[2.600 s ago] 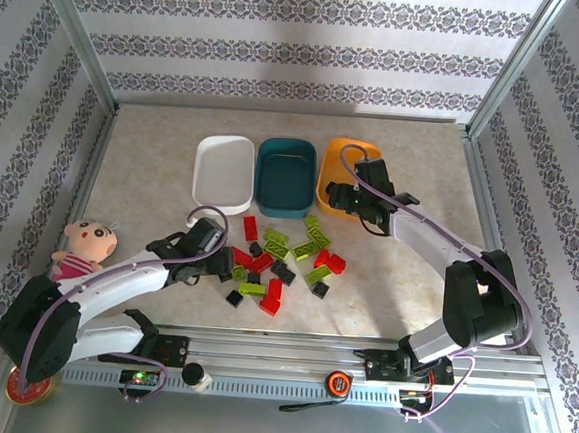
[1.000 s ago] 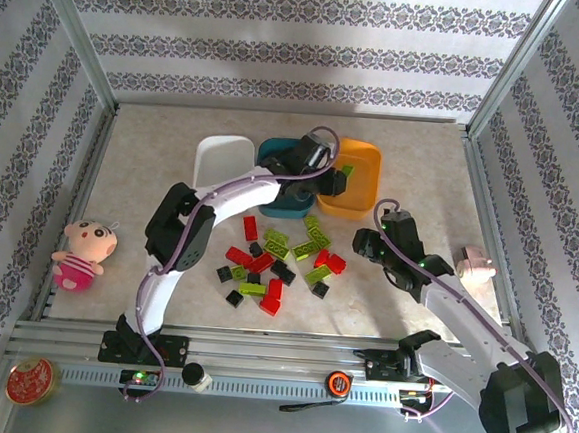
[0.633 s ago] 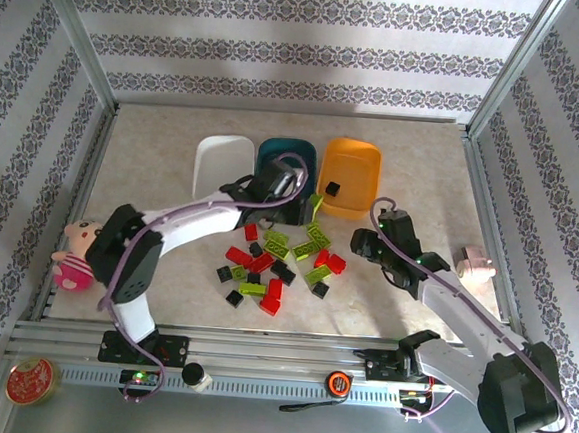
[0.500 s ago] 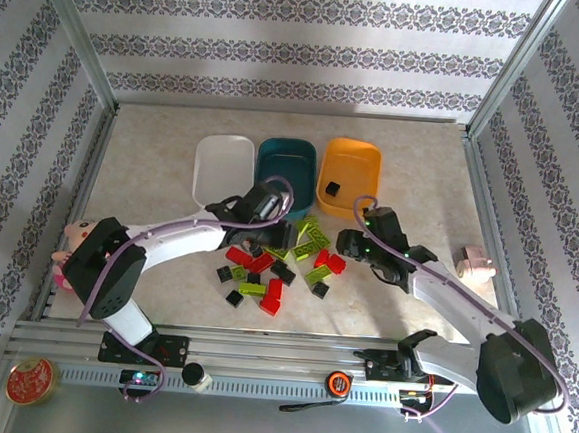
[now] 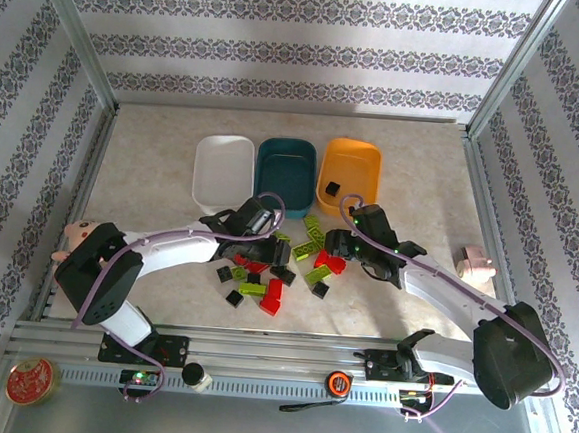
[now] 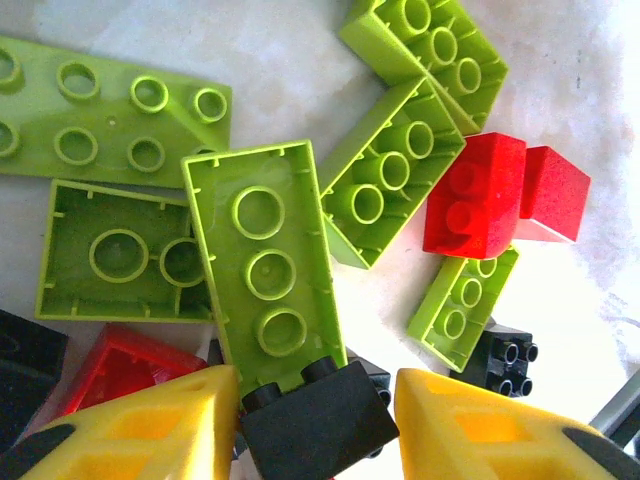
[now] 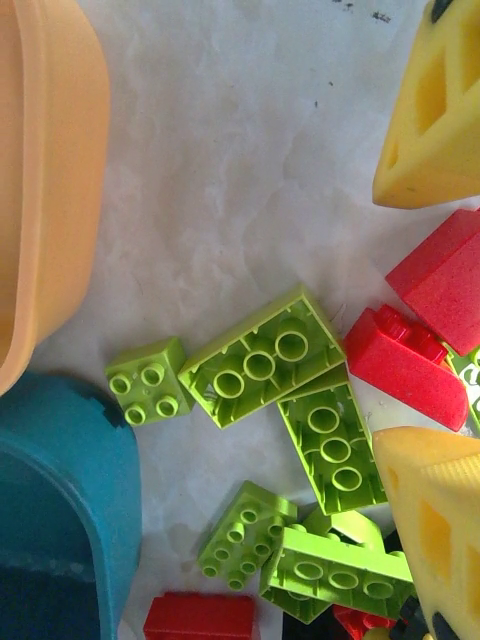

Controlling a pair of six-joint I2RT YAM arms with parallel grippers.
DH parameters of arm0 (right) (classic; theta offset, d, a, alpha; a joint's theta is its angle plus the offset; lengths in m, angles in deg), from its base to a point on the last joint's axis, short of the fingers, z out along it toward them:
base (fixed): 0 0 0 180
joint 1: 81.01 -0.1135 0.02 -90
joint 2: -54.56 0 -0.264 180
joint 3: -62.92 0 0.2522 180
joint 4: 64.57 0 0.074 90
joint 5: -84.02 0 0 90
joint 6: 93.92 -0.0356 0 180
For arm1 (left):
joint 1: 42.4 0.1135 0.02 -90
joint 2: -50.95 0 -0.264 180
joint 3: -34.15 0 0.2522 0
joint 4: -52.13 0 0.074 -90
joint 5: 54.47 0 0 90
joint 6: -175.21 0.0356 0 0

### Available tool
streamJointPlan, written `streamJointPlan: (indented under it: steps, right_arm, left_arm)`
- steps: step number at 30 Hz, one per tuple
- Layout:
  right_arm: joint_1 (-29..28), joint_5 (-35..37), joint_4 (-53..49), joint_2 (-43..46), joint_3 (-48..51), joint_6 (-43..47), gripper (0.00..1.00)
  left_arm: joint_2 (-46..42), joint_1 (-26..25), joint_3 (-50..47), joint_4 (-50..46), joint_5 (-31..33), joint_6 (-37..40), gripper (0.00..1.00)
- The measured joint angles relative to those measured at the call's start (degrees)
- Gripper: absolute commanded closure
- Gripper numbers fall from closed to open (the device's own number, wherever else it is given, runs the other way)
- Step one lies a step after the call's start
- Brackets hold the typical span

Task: Sort the legos into containers by color
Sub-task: Pick up the lego.

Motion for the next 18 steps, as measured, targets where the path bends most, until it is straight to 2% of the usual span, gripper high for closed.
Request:
streamJointPlan:
  steps: [3, 5, 9, 11, 15, 18]
  right_arm:
    - [0.00, 0.04, -0.02, 0.26, 0.00, 0.07, 0.39]
    - [0.00, 0.04, -0.02, 0.35, 0.00, 0.09, 0.39]
    - [0.00, 0.02, -0.02, 0.48, 0.00, 0.26, 0.39]
    - [0.00, 0.02, -0.02, 0.48, 0.00, 0.26, 0.39]
    - [0.00, 0.02, -0.04, 0.57, 0.00, 0.26, 0.39]
    - [0.00, 0.04, -0.24, 1.01, 0.00, 0.26, 0.39]
  left_arm:
    - [-0.26, -0.02, 0.00, -0.13, 0.24, 0.13, 0.41]
    - [-0.28, -0.17, 0.02, -0.35, 0.74, 0.35, 0.37]
    - [-0.28, -1.81, 0.02, -1.79, 2.82, 1.31, 0.37]
    - [-0.28, -2.58, 0.04, -2.36, 3.63, 1.70, 0.39]
    - [-0.28, -3.43, 0.44, -3.69, 5.60, 2.84, 0.52]
    - [-0.28, -3.56, 0.68, -4.02, 6.69, 3.39, 0.57]
